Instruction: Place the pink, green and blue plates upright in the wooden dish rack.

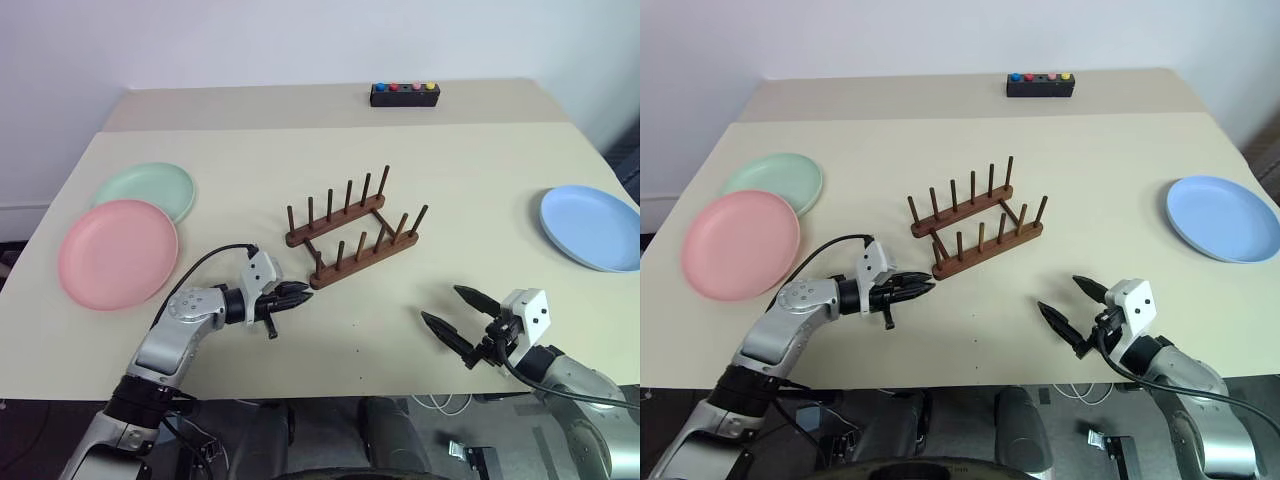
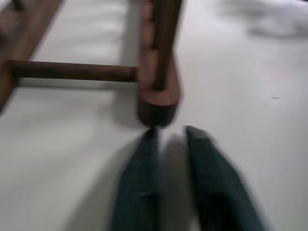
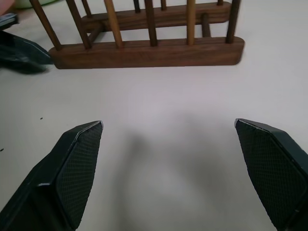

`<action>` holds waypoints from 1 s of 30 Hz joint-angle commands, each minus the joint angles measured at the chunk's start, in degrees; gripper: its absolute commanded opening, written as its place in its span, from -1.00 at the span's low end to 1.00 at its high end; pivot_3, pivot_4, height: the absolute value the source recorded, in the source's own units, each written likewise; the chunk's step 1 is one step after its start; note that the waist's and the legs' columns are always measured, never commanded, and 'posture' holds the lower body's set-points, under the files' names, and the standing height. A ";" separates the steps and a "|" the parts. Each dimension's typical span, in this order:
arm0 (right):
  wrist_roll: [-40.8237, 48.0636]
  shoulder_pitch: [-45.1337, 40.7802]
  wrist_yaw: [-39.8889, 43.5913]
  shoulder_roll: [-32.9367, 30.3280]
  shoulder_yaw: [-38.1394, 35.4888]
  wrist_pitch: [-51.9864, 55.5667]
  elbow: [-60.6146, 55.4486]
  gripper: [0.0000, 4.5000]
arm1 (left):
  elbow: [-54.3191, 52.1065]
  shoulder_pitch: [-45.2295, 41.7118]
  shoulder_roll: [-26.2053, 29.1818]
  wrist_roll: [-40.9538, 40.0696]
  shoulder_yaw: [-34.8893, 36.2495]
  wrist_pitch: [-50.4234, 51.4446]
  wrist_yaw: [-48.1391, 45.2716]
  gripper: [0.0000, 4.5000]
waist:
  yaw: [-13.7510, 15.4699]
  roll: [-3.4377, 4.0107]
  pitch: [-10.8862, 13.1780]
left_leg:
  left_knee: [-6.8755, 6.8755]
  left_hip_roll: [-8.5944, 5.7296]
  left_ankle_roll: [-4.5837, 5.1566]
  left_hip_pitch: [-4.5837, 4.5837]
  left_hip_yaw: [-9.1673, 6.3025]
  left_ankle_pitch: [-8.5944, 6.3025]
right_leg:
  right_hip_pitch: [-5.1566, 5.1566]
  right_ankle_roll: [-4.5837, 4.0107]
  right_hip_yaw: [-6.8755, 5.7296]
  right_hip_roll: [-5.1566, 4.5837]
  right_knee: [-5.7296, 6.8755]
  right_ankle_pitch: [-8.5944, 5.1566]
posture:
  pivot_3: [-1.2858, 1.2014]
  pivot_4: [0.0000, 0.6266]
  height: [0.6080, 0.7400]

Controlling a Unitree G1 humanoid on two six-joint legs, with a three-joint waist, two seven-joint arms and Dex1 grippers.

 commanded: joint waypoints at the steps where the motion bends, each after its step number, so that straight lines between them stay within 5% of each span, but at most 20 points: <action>1: -0.04 -0.77 -0.42 0.30 -0.26 -1.29 -1.83 1.00 | 0.14 1.38 2.83 -1.46 2.32 1.08 -2.60 0.29 | 0.00 0.00 0.00 | 0.00 0.01 0.00 0.03 0.00 0.00 | 0.01 -0.01 0.00 0.00 0.02 -0.01 | 0.03 -0.52 1.00; 4: 0.04 -1.55 -0.82 0.56 0.47 -1.22 -2.72 1.00 | 0.16 0.65 1.76 1.74 0.57 -1.14 0.29 0.99 | 0.22 -0.02 0.00 | 0.03 0.01 0.00 0.09 0.01 0.00 | 0.08 -0.07 0.00 0.00 0.01 -0.06 | 0.03 -0.52 1.00; 19: -0.17 0.29 -3.00 1.67 3.40 -0.72 -6.72 1.00 | 7.11 -4.60 -7.50 8.33 -3.64 -5.61 5.76 0.99 | 0.65 -0.05 -0.02 | 0.07 -0.01 -0.01 0.14 0.00 0.00 | 0.21 0.00 0.00 -0.01 -0.01 -0.22 | 0.03 -0.52 1.00; 22: -0.09 0.60 -3.45 1.73 4.15 -0.40 -7.82 1.00 | 8.00 -5.32 -8.30 8.39 -3.92 -6.21 5.08 0.62 | 0.56 -0.05 -0.02 | 0.06 -0.01 -0.01 0.14 0.00 0.00 | 0.20 -0.01 -0.01 -0.01 -0.02 -0.21 | 0.03 -0.52 1.00; 28: -0.09 1.17 -4.42 2.11 4.79 -0.25 -8.63 1.00 | 10.75 -6.71 -9.10 8.42 -3.80 -8.10 3.69 -0.67 | 0.58 -0.06 -0.02 | 0.04 -0.01 0.00 0.13 0.00 -0.01 | 0.19 -0.02 -0.01 -0.01 -0.04 -0.20 | 0.03 -0.52 1.00; 30: 0.03 1.32 -4.60 2.14 4.71 -0.22 -8.73 1.00 | 11.96 -7.44 -9.11 8.78 -3.97 -8.96 3.04 -0.66 | 0.59 -0.06 -0.02 | 0.04 -0.01 0.00 0.13 0.00 -0.01 | 0.20 -0.02 0.00 -0.01 -0.04 -0.21 | 0.03 -0.52 1.00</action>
